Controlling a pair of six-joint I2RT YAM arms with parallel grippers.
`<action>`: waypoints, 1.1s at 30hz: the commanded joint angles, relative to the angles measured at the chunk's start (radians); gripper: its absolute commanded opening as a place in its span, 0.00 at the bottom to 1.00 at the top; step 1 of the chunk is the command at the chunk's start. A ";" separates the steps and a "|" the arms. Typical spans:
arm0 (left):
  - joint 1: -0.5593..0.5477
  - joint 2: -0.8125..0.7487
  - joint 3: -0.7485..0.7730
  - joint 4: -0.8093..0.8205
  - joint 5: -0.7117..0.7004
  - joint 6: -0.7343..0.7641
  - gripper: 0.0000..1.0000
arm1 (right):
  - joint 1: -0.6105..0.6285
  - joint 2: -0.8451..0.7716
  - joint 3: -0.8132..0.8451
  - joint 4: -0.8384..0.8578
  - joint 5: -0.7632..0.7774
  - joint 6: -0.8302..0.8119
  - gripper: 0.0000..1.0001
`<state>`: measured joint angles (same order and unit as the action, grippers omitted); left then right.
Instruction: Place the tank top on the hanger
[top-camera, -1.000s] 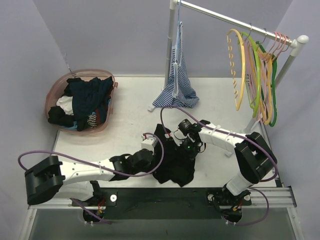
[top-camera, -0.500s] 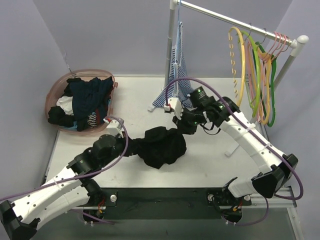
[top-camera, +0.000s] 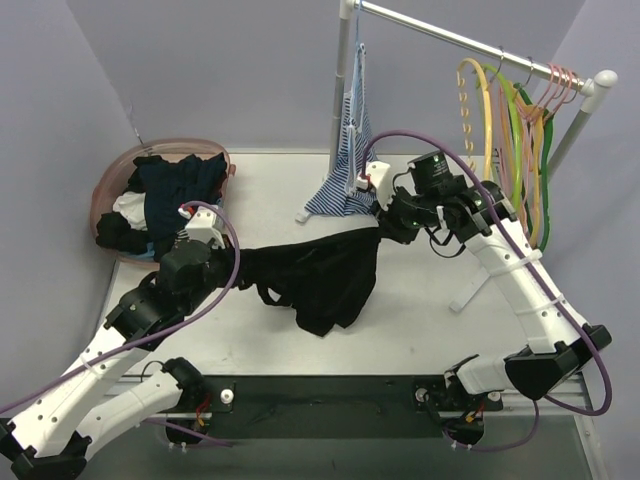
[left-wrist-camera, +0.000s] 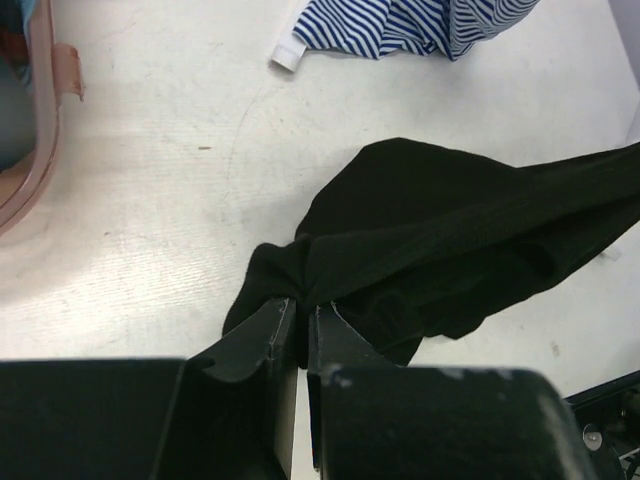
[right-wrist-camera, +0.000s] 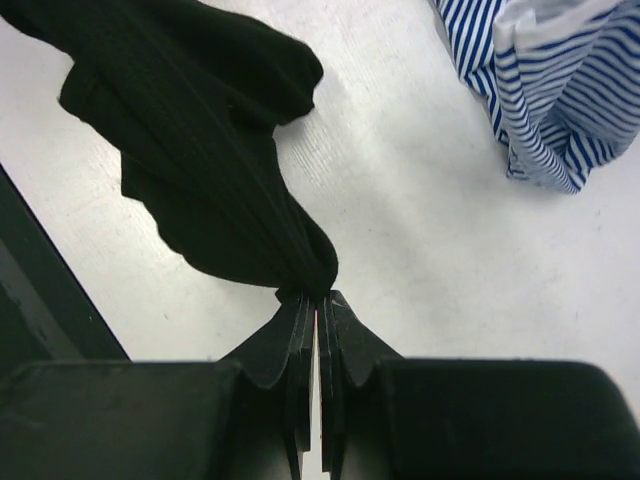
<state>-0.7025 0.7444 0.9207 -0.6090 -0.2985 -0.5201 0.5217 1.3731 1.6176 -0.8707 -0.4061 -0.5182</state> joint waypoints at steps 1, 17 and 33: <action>0.009 0.003 0.060 -0.072 -0.042 0.012 0.00 | -0.006 -0.040 -0.080 0.025 0.082 0.046 0.00; 0.089 0.404 -0.143 0.371 0.421 -0.136 0.19 | -0.005 0.061 -0.285 0.039 0.138 0.162 0.13; 0.222 0.294 -0.137 0.149 0.398 0.000 0.82 | 0.181 0.165 -0.182 0.022 -0.312 0.053 0.63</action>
<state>-0.4934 1.1992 0.8223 -0.3679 0.1654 -0.5613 0.6235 1.4544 1.3491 -0.8341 -0.5503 -0.4770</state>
